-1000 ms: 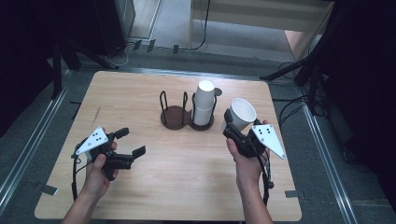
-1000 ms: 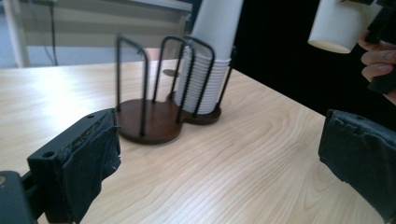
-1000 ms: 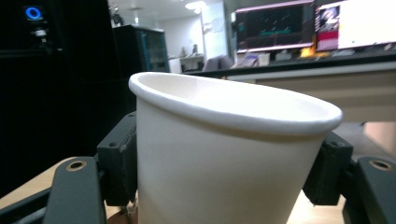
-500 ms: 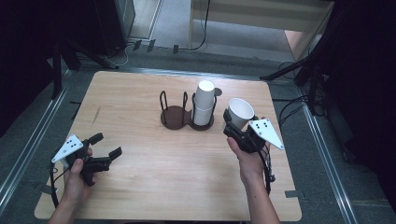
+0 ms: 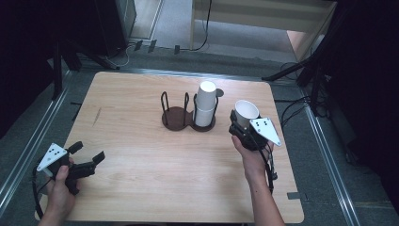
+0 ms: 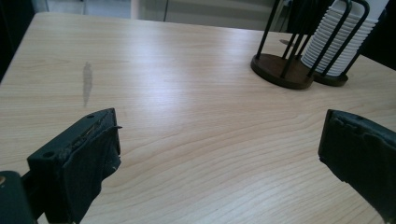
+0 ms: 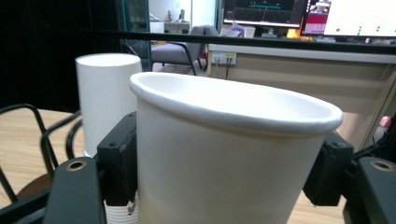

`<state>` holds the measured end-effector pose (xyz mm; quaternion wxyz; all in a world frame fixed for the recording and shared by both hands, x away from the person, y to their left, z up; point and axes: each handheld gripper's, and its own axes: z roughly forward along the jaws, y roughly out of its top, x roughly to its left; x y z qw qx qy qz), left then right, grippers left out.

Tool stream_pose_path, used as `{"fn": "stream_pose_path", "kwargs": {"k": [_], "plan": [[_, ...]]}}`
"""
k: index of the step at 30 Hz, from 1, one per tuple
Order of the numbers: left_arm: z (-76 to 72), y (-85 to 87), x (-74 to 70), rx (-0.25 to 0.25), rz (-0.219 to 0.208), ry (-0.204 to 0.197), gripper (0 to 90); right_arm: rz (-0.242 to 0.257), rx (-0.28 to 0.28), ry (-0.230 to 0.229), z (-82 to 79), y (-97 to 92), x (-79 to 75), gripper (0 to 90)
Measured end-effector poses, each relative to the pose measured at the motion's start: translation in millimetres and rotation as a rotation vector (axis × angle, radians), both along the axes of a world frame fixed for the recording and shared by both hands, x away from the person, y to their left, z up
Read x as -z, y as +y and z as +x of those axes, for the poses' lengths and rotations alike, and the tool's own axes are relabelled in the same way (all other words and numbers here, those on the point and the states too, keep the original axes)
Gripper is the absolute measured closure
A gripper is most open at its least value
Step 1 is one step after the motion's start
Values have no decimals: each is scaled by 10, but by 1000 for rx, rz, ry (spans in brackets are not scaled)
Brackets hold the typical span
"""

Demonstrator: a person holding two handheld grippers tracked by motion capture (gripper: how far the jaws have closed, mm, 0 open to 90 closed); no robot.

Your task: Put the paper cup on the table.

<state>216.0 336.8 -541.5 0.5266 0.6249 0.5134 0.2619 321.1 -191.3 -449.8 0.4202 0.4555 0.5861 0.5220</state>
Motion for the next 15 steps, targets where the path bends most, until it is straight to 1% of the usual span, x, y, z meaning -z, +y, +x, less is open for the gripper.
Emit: {"fn": "stream_pose_path", "kwargs": {"k": [2,4,5,6,7,10,11,13,15], "plan": [[-20,29,11,-8,6,4,0,18,-8,6,43,-41,36,273],[-37,60,25,-19,3,5,0,30,3,9,76,-66,60,275],[-41,69,26,-21,1,6,0,34,-8,5,96,-83,80,279],[-43,76,27,-29,0,2,0,35,-14,1,106,-89,94,282],[-44,78,28,-31,3,2,0,23,-12,-7,127,-98,123,283],[-45,77,41,-33,-4,0,0,15,-5,-9,179,-114,200,284],[-48,80,44,-29,-2,-1,0,7,14,-15,202,-124,236,284],[-55,80,49,-29,-18,-5,0,-3,40,-45,225,-145,293,288],[-61,80,56,-30,-27,-8,0,-26,74,-36,281,-172,357,292]]}}
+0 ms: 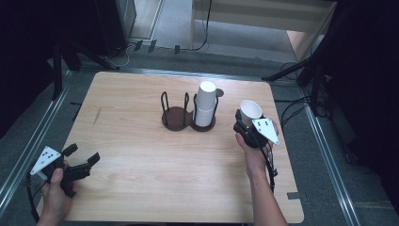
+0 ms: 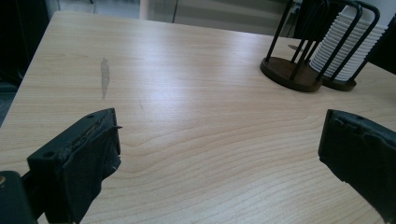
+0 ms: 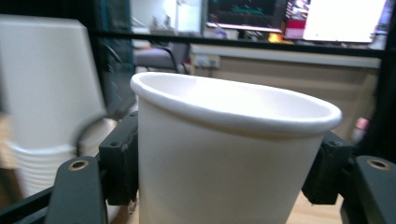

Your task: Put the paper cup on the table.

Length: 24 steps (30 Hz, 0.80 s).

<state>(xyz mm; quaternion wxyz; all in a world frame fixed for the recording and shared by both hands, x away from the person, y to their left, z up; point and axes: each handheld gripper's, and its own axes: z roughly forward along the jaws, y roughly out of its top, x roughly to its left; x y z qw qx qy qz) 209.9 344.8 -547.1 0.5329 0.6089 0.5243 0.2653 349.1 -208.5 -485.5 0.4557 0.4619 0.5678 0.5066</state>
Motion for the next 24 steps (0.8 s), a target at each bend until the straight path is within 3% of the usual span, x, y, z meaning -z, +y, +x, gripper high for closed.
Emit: {"fn": "stream_pose_path", "kwargs": {"k": [3,7,10,14,18,24], "plan": [[-6,11,7,-7,-17,-5,0,-18,12,12,100,-41,111,293],[-5,28,19,2,-42,-3,0,74,-11,38,216,-98,216,285],[-1,21,26,10,-39,0,0,48,-39,58,307,-105,258,283],[-2,12,26,13,-29,1,0,17,-32,77,378,-125,334,283],[0,20,31,15,-38,4,0,45,-27,108,393,-146,372,283],[1,6,31,14,-31,7,0,23,10,164,414,-210,470,283]]}}
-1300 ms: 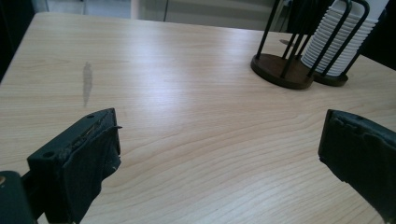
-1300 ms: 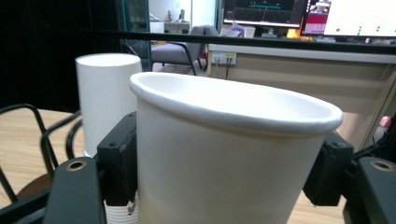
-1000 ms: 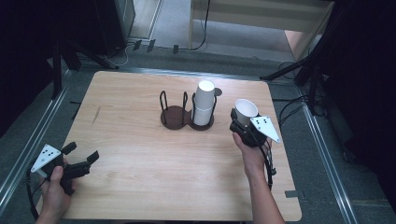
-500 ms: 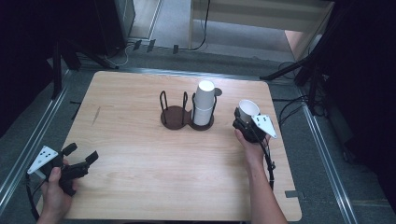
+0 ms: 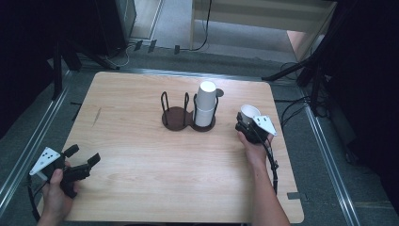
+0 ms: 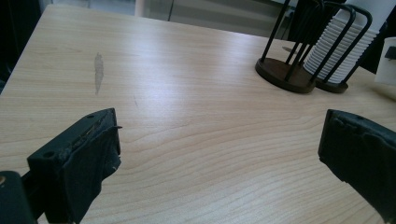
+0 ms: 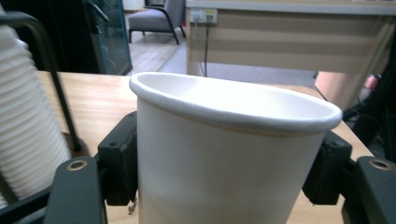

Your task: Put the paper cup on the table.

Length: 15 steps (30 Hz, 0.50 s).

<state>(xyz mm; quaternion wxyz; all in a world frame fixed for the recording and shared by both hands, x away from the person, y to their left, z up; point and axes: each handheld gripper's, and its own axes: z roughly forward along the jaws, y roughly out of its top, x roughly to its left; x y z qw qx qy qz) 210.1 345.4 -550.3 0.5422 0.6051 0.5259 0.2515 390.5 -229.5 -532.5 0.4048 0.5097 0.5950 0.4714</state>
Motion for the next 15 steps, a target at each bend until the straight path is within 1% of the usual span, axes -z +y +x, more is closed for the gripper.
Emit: {"fn": "stream_pose_path", "kwargs": {"k": [2,3,4,5,7,9,12,15], "plan": [[1,-2,2,0,0,0,0,-7,14,17,8,-34,48,283],[0,-4,2,-1,5,1,0,-6,18,27,9,-41,53,283],[2,-10,2,-3,6,1,0,3,25,27,8,-44,47,284],[5,-14,3,-4,9,1,0,1,26,24,13,-51,37,284],[10,-19,5,-2,14,2,0,-10,30,41,17,-52,43,284],[10,-26,5,-1,16,3,0,-2,43,54,25,-64,54,285],[10,-19,9,-2,9,3,0,10,56,69,36,-69,66,287],[11,-11,11,-8,-5,3,0,-10,55,70,32,-46,66,288]]}}
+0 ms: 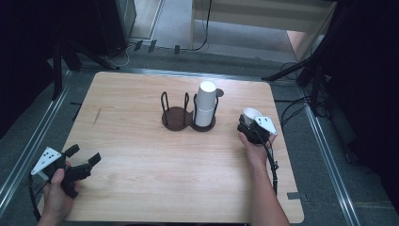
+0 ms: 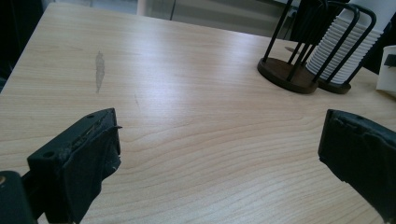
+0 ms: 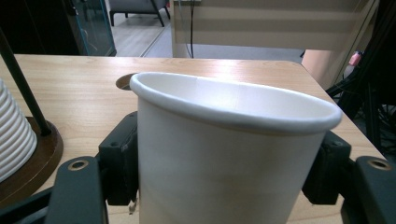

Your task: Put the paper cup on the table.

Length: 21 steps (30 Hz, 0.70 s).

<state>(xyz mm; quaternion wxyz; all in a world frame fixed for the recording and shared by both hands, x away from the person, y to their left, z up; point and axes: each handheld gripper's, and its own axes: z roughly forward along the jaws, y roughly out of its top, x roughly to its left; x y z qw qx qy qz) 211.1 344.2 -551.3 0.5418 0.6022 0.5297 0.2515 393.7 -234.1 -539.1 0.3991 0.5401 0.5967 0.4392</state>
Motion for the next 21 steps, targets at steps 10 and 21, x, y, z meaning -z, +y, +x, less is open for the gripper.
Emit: {"fn": "stream_pose_path", "kwargs": {"k": [10,21], "plan": [[0,-5,2,9,7,-2,0,37,-1,52,-22,-28,-19,260],[3,-9,3,4,7,1,0,17,-8,89,-108,-31,-14,186]]}}
